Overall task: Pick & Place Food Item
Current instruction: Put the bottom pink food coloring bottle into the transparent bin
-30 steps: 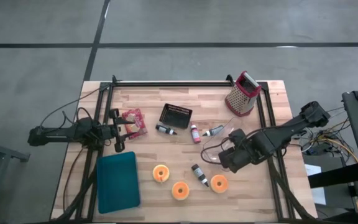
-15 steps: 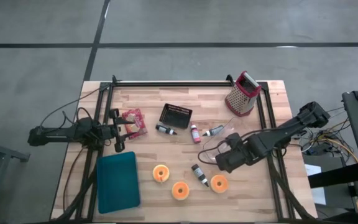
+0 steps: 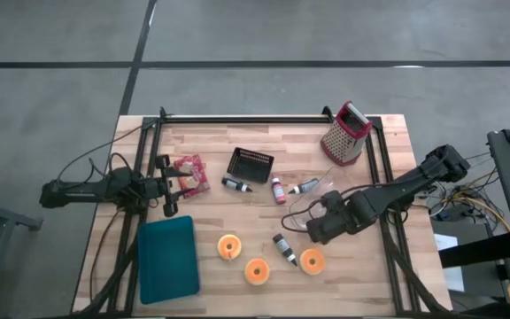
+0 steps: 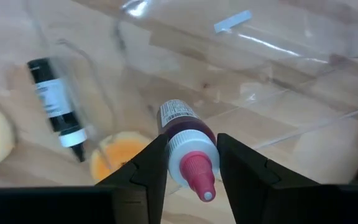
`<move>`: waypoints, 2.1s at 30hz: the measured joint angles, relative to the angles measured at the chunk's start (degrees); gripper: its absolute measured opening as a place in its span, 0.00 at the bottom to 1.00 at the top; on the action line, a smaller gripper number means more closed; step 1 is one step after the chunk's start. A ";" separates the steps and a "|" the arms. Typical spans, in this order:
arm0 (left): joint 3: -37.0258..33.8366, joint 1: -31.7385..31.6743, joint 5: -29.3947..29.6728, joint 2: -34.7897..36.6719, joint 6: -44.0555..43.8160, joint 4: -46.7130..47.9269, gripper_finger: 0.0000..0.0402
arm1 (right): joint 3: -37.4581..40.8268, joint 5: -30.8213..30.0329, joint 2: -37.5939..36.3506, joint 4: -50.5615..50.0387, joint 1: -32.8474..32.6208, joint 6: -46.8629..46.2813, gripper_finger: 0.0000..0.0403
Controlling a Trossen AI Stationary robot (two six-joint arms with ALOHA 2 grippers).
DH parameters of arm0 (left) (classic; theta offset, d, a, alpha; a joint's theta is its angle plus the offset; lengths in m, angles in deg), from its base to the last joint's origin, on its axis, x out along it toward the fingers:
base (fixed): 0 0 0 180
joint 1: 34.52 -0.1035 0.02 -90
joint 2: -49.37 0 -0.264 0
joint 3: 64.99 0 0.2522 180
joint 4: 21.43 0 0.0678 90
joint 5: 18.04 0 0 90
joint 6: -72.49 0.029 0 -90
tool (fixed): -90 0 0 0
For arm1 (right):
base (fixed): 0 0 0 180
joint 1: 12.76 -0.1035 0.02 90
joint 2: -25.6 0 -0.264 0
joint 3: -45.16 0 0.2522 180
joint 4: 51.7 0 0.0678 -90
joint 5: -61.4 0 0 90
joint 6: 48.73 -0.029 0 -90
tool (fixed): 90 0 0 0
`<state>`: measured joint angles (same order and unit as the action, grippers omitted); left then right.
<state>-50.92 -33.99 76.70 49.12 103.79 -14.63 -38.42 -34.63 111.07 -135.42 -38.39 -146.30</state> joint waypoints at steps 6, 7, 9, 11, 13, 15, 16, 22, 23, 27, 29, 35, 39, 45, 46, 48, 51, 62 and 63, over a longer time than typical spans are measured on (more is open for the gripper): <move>-0.01 -0.01 -0.01 0.00 -0.01 0.00 0.50 | 0.02 0.08 -0.85 -6.75 0.57 -2.53 0.31; -0.01 -0.01 0.00 0.00 -0.01 -0.01 0.50 | 0.02 0.06 -1.15 -6.83 0.57 -2.10 0.31; 0.00 -0.01 -0.01 0.00 0.00 0.00 0.50 | 0.27 -0.30 -2.23 -7.29 0.57 -1.69 0.31; 0.00 0.01 -0.01 0.00 -0.01 -0.02 0.50 | 1.16 -1.19 -3.69 -7.54 0.54 -1.62 0.32; 0.01 -0.01 0.01 0.00 -0.01 -0.04 0.50 | 2.94 -1.96 -5.56 -7.52 0.53 -2.38 0.32; 0.01 0.01 -0.01 0.00 -0.01 0.00 0.50 | 5.32 -2.63 -7.66 -7.22 0.53 -3.40 0.32; 0.00 -0.01 -0.01 0.00 -0.01 -0.04 0.50 | 6.58 -2.90 -8.82 -7.00 0.53 -3.89 0.32; 0.01 -0.01 -0.01 -0.02 -0.01 -0.02 0.50 | 13.98 -3.53 -16.34 -5.13 1.35 -6.41 0.32; 0.01 0.01 0.01 -0.02 -0.01 -0.02 0.50 | 14.91 -3.96 -17.42 -5.06 1.72 -6.98 0.32; 0.01 0.00 -0.01 -0.02 -0.01 -0.02 0.50 | 17.57 -4.39 -21.25 -5.08 3.93 -7.72 0.32; 0.00 -0.01 0.00 -0.02 -0.01 -0.02 0.50 | 18.23 -4.38 -22.45 -5.09 5.38 -7.12 0.31; 0.00 -0.01 0.00 -0.02 -0.01 -0.02 0.50 | 19.42 -3.70 -22.74 -5.14 9.94 -4.54 0.32; -0.01 0.00 0.01 -0.07 -0.01 -0.02 0.50 | 19.74 -0.73 -20.47 -5.15 12.44 -2.76 0.31; 0.01 -0.01 -0.01 -0.07 -0.01 0.00 0.50 | 19.22 0.03 -17.36 -6.96 14.02 -2.48 0.32; 0.01 -0.01 0.01 -0.07 -0.01 -0.02 0.50 | 18.97 0.03 -17.10 -7.33 14.13 -2.54 0.32; 0.00 0.00 0.00 -0.07 -0.01 -0.01 0.50 | 18.73 -0.04 -16.99 -8.36 14.30 -3.24 0.32; 0.00 0.00 0.00 -0.07 -0.01 -0.02 0.50 | 18.66 -0.56 -17.51 -8.44 14.49 -4.28 0.32; 0.00 -0.01 0.00 -0.07 -0.01 0.00 0.50 | 19.53 -1.63 -17.39 -6.35 14.75 -5.85 0.33; 0.00 -0.01 -0.01 -0.07 -0.01 0.00 0.50 | 19.73 -1.63 -17.38 -6.28 14.83 -5.83 0.33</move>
<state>-50.92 -34.00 76.69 49.05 103.78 -14.63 -18.69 -36.26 93.69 -141.70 -23.57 -152.13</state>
